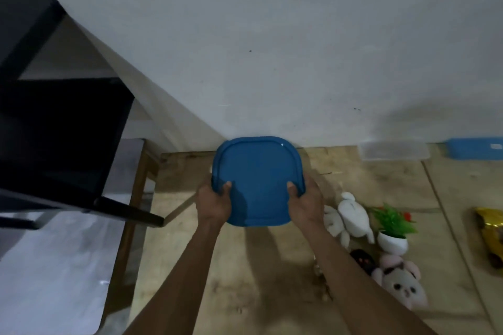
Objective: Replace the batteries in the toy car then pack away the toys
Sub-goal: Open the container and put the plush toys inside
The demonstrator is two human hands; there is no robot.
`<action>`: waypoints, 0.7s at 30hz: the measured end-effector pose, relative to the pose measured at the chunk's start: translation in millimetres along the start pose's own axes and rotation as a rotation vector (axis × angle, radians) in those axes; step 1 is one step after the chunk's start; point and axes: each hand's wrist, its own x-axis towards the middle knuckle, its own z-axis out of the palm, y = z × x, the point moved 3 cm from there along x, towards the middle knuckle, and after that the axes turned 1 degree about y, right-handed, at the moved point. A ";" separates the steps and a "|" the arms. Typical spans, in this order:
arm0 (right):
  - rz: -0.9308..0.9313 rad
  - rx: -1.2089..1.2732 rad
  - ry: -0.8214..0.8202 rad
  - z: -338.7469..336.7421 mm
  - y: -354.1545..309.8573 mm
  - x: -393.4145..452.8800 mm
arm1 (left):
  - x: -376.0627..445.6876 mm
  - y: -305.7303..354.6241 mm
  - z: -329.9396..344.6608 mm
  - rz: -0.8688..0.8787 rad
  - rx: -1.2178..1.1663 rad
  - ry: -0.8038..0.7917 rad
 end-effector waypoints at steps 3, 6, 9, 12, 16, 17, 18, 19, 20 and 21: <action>0.058 0.065 0.056 6.7 3.5 3.1 | 0.6 -3.3 5.7 -0.026 -0.083 0.046; 0.092 0.083 0.072 11.0 5.0 4.5 | -1.0 -11.7 10.8 -0.049 -0.117 0.085; 0.116 0.096 0.081 14.2 4.5 6.6 | -2.8 -15.1 14.6 -0.038 -0.154 0.098; 0.129 0.109 0.079 16.0 6.3 9.2 | -0.4 -17.2 15.4 -0.054 -0.211 0.095; 0.147 0.111 0.088 16.1 6.6 11.3 | 4.5 -18.7 14.7 -0.056 -0.313 0.081; 0.150 0.108 0.090 16.1 6.8 12.5 | 5.3 -19.3 14.4 -0.060 -0.346 0.070; 0.155 0.105 0.086 16.3 7.6 13.8 | 6.1 -20.1 14.0 -0.069 -0.378 0.059; 0.160 0.106 0.079 16.5 8.3 14.8 | 6.7 -21.0 13.3 -0.077 -0.412 0.048; 0.167 0.110 0.071 16.8 8.7 15.7 | 7.2 -21.1 12.5 -0.084 -0.440 0.037; 0.174 0.116 0.066 16.7 8.9 16.1 | 7.8 -21.1 11.9 -0.088 -0.465 0.028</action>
